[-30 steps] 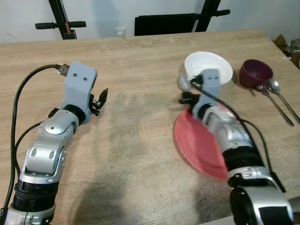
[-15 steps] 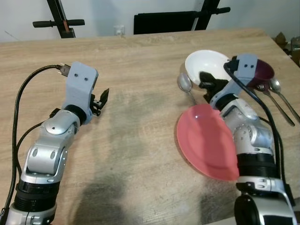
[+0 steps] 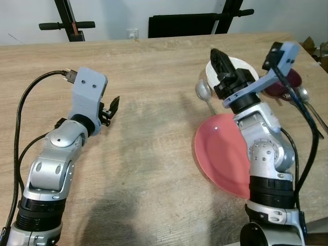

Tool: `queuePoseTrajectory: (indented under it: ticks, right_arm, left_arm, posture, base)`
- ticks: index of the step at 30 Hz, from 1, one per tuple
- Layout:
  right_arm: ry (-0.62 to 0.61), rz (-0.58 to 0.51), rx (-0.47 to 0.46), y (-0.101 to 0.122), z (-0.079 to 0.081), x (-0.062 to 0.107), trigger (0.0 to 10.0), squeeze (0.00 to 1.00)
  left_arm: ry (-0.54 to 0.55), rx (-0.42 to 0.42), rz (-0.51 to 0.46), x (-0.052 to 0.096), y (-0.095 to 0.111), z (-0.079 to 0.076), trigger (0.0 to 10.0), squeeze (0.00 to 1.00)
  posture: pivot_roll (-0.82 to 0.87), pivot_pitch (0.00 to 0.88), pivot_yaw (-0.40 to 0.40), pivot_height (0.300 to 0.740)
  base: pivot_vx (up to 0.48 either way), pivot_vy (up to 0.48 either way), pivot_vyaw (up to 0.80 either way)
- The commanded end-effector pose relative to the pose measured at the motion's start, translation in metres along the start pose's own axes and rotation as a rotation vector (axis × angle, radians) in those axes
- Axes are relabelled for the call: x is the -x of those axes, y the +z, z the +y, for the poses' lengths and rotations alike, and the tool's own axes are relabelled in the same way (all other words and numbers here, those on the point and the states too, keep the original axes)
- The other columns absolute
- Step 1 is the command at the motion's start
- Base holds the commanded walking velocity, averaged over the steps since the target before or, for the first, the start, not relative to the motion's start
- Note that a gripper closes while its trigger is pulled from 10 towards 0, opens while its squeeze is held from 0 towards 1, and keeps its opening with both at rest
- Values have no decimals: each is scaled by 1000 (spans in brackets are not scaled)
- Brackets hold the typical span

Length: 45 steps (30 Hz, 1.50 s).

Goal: Setting the table

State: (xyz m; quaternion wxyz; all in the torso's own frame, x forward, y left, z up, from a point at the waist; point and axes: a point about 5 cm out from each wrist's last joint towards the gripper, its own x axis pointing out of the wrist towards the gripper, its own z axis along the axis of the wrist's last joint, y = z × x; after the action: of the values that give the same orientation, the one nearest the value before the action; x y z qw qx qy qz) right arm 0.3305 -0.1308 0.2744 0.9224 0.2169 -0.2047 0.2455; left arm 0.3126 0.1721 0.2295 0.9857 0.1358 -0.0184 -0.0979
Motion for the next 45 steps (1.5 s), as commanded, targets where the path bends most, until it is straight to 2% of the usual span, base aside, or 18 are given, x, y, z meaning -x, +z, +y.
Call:
queuePoseTrajectory:
  ticks: [1,5,6,7,9,10,13,14,17,24,30,34,35,36,37,38,45]
  right_arm:
    - [-6,12,15,-3,0,3,10000,0]
    - [10,66,141,-11,5,-7,10000,0]
    - [10,66,141,-11,5,-7,10000,0]
    - [-22,98,178,-19,1,-14,10000,0]
    - [-22,98,178,-19,1,-14,10000,0]
    - [-52,115,217,-23,-3,-17,10000,0]
    - [-81,130,238,-27,-8,-20,10000,0]
    - [-123,151,255,-35,-16,-28,10000,0]
    - [-165,182,248,-43,-23,-36,10000,0]
    - [-257,283,269,-59,-36,-40,10000,0]
    - [-314,471,204,-90,-44,-29,10000,0]
    - [-329,574,78,-115,-42,-20,10000,0]
    - [-336,601,6,-124,-39,-17,10000,0]
    - [-336,601,6,-124,-39,-17,10000,0]
    - [-339,617,-58,-131,-36,-15,10000,0]
    - [-343,638,-76,-136,-34,-12,10000,0]
    - [-325,631,15,-137,-31,-14,10000,0]
  left_arm:
    - [-3,-6,9,0,-3,-1,10000,0]
    - [-6,-7,11,0,-3,-2,10000,0]
    - [-6,-7,11,0,-3,-2,10000,0]
    - [-8,-8,11,-1,-3,-2,10000,0]
    - [-8,-8,11,-1,-3,-2,10000,0]
    - [-8,-9,10,-1,-3,-2,10000,0]
    - [-7,-9,10,-1,-2,-1,10000,0]
    - [-6,-12,11,-1,-2,0,10000,0]
    - [-5,-14,13,-1,-3,1,10000,0]
    - [-4,-17,14,-1,-2,2,10000,0]
    - [-3,-19,16,0,-2,2,10000,0]
    - [-3,-19,18,0,-3,3,10000,0]
    - [-2,-19,19,0,-2,3,10000,0]
    - [-2,-19,19,0,-2,3,10000,0]
    - [-1,-18,19,0,-2,3,10000,0]
    - [0,-20,20,1,-3,3,10000,0]
    - [3,-21,21,2,-3,4,10000,0]
  posture:
    - [-6,109,30,740]
    - [-8,113,35,740]
    - [-8,113,35,740]
    - [-6,113,36,740]
    - [-6,113,36,740]
    - [-3,115,35,740]
    - [-3,116,36,740]
    - [-1,120,40,740]
    - [0,121,43,740]
    - [3,120,44,740]
    - [8,125,42,740]
    - [8,130,40,740]
    - [9,132,39,740]
    - [9,132,39,740]
    - [9,132,39,740]
    - [9,132,39,740]
    - [15,133,39,740]
  base:
    - [0,0,0]
    - [0,0,0]
    - [0,0,0]
    - [0,0,0]
    - [0,0,0]
    - [0,0,0]
    - [0,0,0]
    - [0,0,0]
    - [0,0,0]
    - [0,0,0]
    - [0,0,0]
    - [0,0,0]
    - [0,0,0]
    - [0,0,0]
    - [0,0,0]
    - [0,0,0]
    - [0,0,0]
